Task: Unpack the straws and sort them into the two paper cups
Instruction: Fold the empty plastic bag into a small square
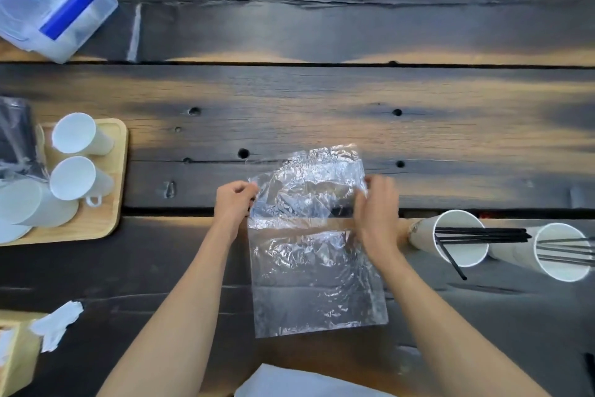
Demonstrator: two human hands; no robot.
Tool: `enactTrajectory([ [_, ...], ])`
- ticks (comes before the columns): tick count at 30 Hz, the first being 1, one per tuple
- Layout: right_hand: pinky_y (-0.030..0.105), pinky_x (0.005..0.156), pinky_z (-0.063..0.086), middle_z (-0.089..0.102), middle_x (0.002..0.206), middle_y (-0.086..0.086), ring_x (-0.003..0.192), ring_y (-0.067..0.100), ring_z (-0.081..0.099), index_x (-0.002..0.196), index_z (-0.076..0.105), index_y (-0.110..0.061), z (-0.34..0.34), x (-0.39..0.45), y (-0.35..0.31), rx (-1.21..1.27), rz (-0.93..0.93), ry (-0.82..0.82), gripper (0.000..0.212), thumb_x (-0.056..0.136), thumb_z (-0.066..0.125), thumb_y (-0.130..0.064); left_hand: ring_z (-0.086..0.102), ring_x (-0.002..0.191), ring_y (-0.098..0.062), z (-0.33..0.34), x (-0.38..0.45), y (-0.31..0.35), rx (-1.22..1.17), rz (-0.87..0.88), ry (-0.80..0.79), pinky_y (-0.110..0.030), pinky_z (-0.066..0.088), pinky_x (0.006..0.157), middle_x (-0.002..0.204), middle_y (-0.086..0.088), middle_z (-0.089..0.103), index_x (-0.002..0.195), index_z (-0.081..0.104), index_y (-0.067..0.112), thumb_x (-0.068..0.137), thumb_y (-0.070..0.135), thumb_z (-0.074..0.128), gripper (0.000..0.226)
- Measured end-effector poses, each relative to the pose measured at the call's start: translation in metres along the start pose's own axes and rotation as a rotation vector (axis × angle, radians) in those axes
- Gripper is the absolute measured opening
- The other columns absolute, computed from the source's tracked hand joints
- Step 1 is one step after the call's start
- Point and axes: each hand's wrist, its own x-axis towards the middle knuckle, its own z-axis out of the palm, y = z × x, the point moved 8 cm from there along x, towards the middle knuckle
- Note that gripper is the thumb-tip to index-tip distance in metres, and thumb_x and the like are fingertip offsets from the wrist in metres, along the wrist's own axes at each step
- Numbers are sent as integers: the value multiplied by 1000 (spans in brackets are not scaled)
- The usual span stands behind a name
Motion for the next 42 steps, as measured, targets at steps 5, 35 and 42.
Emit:
enactTrajectory([
  [5,52,105,44,51,145,9,132,34,50,134,50,-24,86,-117,-33,-340,-722,-497,52,85,68,-24,53,60,-10,4,4,9,-29,32,11,-18,46,52,71,-4,64,89,74,4,93,15,65,14],
  [35,22,68,50,63,86,-2,81,15,60,106,67,-11,18,62,25,711,415,-61,18,91,61,-4,68,77,-18,-26,14,69,-1,373,-197,-23,57,65,89,-18,72,102,61,-7,95,-9,51,13],
  [42,15,55,37,55,56,-15,50,-1,45,98,76,-10,-18,33,10,670,189,-131,16,89,63,-6,61,79,-15,-53,-15,61,14,415,-80,-25,54,69,89,-12,70,94,73,1,89,-2,65,10],
])
